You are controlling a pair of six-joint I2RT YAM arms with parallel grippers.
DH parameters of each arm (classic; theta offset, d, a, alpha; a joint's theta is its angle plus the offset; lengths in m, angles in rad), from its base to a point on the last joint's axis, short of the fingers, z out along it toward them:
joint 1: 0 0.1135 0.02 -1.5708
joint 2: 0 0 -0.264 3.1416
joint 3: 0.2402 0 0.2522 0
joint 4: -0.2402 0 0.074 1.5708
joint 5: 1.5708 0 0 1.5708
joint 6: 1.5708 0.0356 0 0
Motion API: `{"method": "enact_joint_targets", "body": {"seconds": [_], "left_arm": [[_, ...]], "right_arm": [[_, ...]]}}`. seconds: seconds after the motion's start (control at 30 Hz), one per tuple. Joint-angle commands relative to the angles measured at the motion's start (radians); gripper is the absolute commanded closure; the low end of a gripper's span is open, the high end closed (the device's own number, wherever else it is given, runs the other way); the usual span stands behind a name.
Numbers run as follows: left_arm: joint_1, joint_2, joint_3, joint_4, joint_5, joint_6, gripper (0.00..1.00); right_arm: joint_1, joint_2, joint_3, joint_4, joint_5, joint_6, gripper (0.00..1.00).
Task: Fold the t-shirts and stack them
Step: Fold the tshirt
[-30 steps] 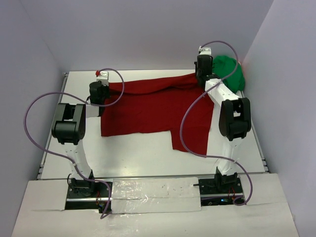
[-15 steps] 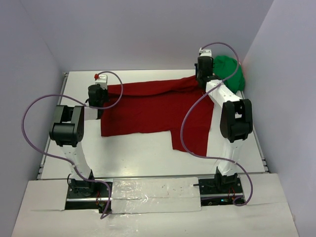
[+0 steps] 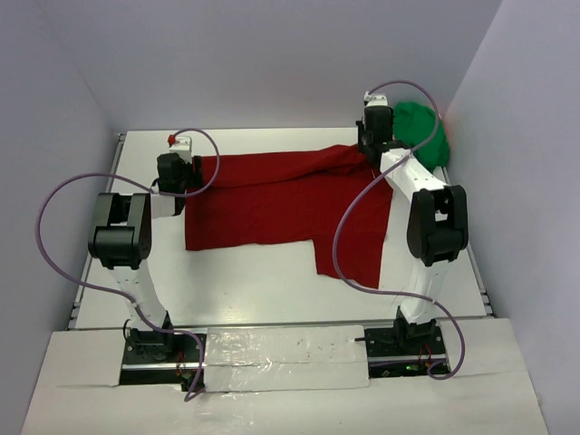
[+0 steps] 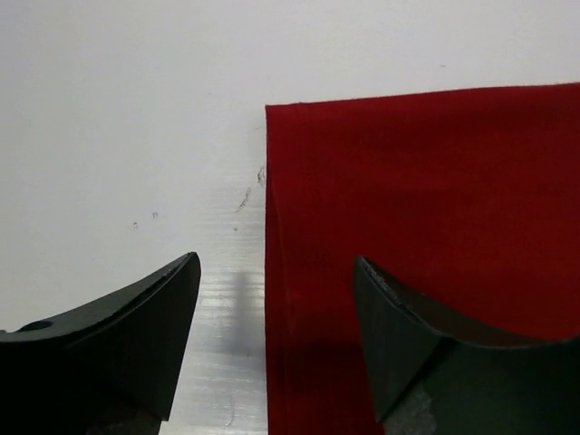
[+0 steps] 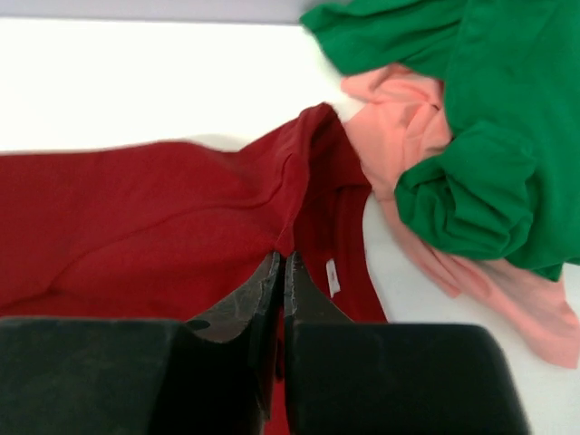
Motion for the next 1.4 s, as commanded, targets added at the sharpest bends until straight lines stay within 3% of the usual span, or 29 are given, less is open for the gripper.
{"method": "enact_joint_targets", "body": {"seconds": [0.0,0.1,0.33,0.67,0.97,1.37], "left_arm": [[0.006,-0.064,0.010,-0.020,0.014,-0.009,0.22],[0.006,-0.110,-0.019,-0.010,0.018,-0.023,0.22],[-0.002,-0.155,-0.042,0.004,0.061,-0.072,0.22],[-0.053,-0.161,-0.027,0.003,0.063,-0.090,0.25],[-0.062,-0.226,-0.097,0.010,0.069,-0.099,0.26],[-0.063,-0.250,-0.143,0.030,0.058,-0.095,0.27]], "right_arm": [[-0.011,-0.107,-0.012,-0.034,-0.079,0.012,0.90],[-0.011,-0.137,-0.026,-0.059,-0.129,0.006,0.72],[-0.011,-0.236,-0.106,-0.039,-0.136,-0.003,0.68],[-0.009,-0.141,-0.087,-0.156,-0.248,0.006,0.69],[0.006,0.000,-0.010,-0.320,-0.339,-0.011,0.76],[0.063,0.051,-0.049,-0.308,-0.392,-0.046,0.79]]}}
